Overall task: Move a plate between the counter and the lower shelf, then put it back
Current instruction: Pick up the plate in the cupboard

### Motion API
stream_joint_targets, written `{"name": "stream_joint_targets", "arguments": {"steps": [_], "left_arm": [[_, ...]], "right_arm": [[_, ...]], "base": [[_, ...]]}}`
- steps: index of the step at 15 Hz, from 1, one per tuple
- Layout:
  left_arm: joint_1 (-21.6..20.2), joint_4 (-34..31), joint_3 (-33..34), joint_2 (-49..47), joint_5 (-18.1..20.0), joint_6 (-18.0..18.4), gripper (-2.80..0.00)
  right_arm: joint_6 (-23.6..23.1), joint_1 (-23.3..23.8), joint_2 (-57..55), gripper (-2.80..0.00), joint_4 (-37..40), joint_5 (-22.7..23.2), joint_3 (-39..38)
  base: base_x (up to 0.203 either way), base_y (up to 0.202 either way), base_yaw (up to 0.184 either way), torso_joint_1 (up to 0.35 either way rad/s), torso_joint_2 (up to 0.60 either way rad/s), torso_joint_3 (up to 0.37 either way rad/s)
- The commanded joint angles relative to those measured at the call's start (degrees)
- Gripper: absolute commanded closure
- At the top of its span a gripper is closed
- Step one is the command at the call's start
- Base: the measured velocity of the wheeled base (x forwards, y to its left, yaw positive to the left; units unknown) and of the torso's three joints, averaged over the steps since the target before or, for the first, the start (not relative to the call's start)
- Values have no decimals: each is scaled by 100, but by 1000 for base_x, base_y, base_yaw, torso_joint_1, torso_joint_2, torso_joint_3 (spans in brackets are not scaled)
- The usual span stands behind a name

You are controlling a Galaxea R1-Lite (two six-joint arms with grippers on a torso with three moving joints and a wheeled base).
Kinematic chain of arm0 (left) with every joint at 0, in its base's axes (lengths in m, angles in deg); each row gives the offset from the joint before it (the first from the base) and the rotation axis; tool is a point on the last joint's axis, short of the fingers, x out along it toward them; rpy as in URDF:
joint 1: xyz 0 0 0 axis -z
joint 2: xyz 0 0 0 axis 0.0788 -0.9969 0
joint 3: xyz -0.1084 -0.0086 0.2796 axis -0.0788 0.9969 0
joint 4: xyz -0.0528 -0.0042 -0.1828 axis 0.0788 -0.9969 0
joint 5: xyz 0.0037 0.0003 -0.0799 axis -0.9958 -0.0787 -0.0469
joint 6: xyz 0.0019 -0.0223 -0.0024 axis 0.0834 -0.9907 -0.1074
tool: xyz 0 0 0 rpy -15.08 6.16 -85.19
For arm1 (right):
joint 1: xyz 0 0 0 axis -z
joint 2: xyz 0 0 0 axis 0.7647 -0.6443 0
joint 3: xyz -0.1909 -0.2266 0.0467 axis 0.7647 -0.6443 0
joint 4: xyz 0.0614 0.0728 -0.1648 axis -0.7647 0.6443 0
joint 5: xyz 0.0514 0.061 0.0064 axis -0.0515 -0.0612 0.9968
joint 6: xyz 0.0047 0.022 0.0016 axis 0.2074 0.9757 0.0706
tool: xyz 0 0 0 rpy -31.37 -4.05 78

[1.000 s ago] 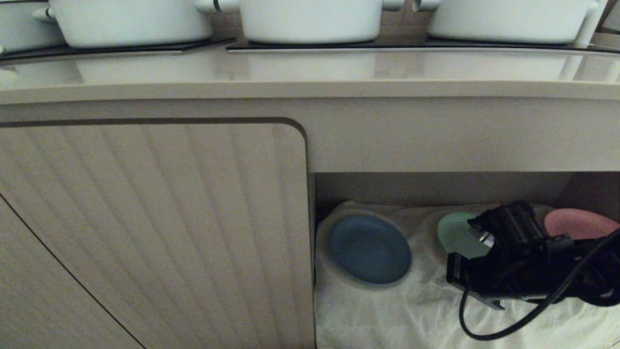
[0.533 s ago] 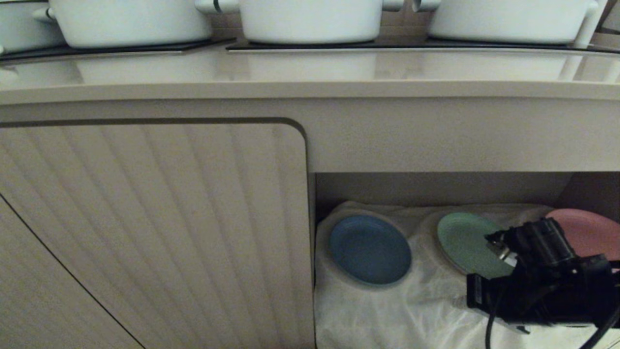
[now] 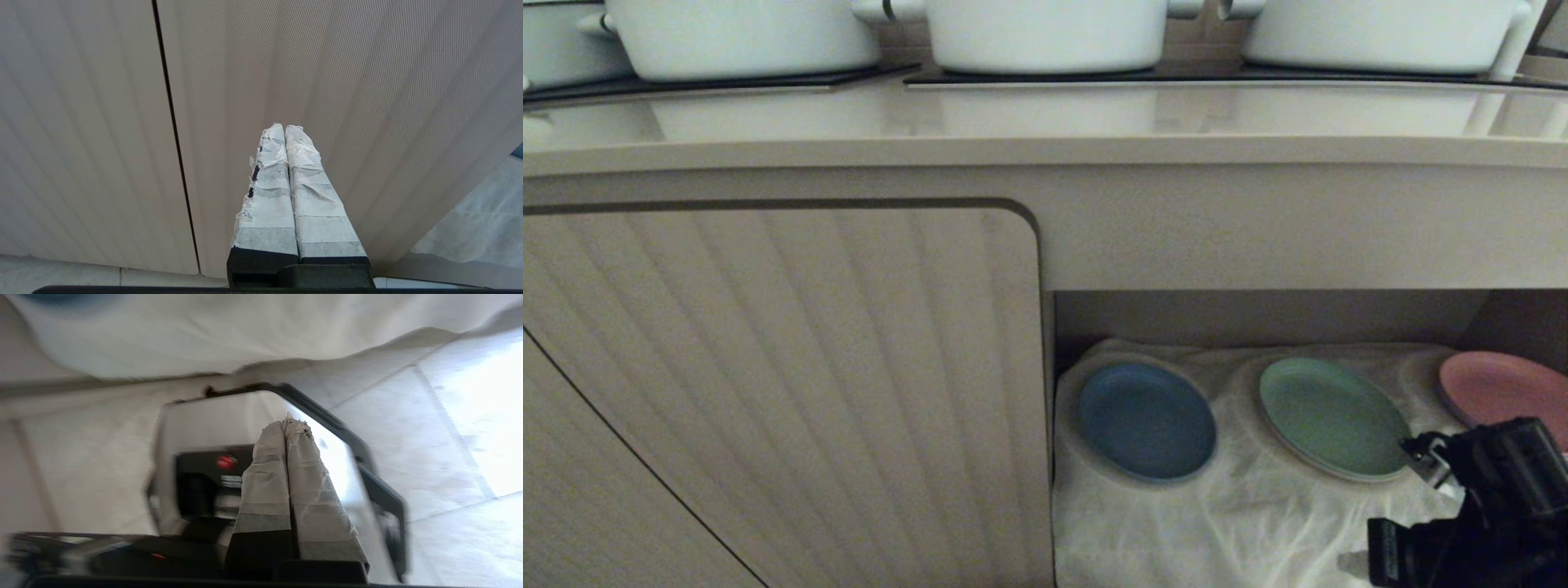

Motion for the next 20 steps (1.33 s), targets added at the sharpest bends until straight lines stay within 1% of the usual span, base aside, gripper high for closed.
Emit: {"name": "stream_joint_targets", "arguments": {"steps": [1,4,6,8,9,12,16,20], "left_arm": [[0,0,2,2,-3,-6,0],[0,0,-3,2,-3,-6,0],[0,0,-3,2,-3,-6,0],[0,0,2,2,-3,-6,0],[0,0,2,2,-3,-6,0],[0,0,-6,2,-3,-6,0],[0,0,2,2,-3,-6,0],[0,0,1,2,-3,-6,0]], "right_arm": [[-133,55,389,0,-6,-111,-292],[-189,357,816,0,-6,-197,-508],[-190,451,997,0,-40,-684,-645],[-218,507,1149,0,-53,-958,-662],[-355,567,1285,0,-37,-1068,-708],[-998,898,1855,0,-72,-1207,-1053],[-1576,1000,2744,0,-108,-1499,-1186],[-2609,1269,4010,0,-394,-1508,-1605]], "base": [[0,0,0,0,0,0],[0,0,0,0,0,0],[0,0,0,0,0,0],[0,0,0,0,0,0],[0,0,0,0,0,0],[0,0,0,0,0,0],[0,0,0,0,0,0],[0,0,0,0,0,0]]}}
